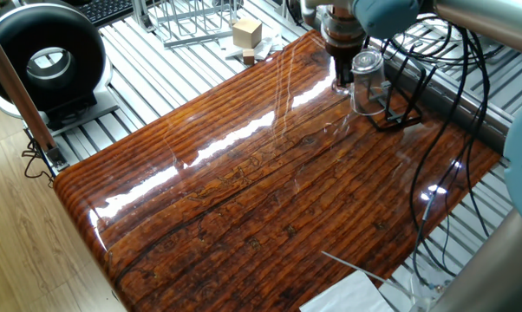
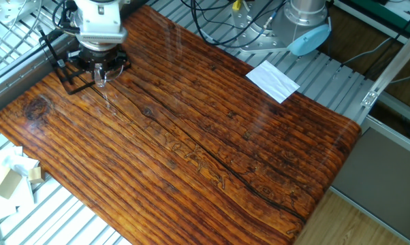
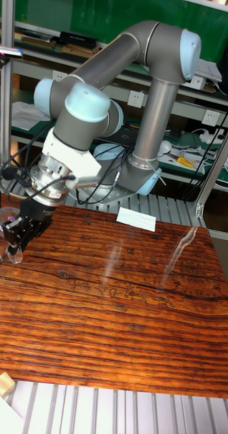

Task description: Take the cup off the cup rack

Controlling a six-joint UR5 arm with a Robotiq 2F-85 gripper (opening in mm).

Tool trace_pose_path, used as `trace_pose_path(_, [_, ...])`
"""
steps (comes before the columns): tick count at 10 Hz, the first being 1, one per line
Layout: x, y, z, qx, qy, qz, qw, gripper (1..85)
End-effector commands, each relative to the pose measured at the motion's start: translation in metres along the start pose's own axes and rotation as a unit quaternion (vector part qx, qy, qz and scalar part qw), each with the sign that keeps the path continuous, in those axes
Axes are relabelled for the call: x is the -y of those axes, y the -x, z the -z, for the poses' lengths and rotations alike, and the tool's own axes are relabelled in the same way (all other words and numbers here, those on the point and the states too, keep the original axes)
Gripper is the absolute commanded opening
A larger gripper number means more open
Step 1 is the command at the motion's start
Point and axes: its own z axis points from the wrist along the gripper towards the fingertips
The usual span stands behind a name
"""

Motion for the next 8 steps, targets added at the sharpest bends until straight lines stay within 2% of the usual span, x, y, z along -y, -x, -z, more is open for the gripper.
trace_pose_path(1, [0.008, -0.009, 0.019, 0.006, -0.01, 0.009, 0.9999, 1.3])
trace_pose_path(5, [0.011, -0.022, 0.04, -0.013, -0.033, 0.015, 0.9993, 1.3])
trace_pose_path(8, [0.007, -0.019, 0.051, -0.016, -0.037, 0.007, 0.9992, 1.3])
